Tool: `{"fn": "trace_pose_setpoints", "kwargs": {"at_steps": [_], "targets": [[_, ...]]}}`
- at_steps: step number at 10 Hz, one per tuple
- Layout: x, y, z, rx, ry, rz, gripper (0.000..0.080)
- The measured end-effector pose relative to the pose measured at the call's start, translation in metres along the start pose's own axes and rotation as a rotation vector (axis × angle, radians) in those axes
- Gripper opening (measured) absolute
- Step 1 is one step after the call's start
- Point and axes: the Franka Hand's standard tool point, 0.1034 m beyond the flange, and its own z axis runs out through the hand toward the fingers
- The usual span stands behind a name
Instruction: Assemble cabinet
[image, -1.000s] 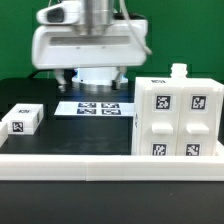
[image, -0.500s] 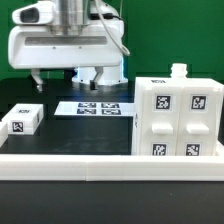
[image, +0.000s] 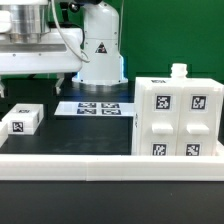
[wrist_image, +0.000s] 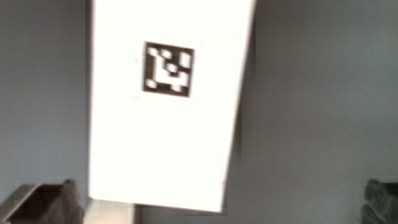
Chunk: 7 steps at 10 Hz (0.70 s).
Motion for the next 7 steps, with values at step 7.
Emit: {"fn": "trace_pose_setpoints", "kwargs": {"at_steps": [7], "targets": [[-0.019,0.013,0.026,0.003,-0.034,0.009,0.0797]]}}
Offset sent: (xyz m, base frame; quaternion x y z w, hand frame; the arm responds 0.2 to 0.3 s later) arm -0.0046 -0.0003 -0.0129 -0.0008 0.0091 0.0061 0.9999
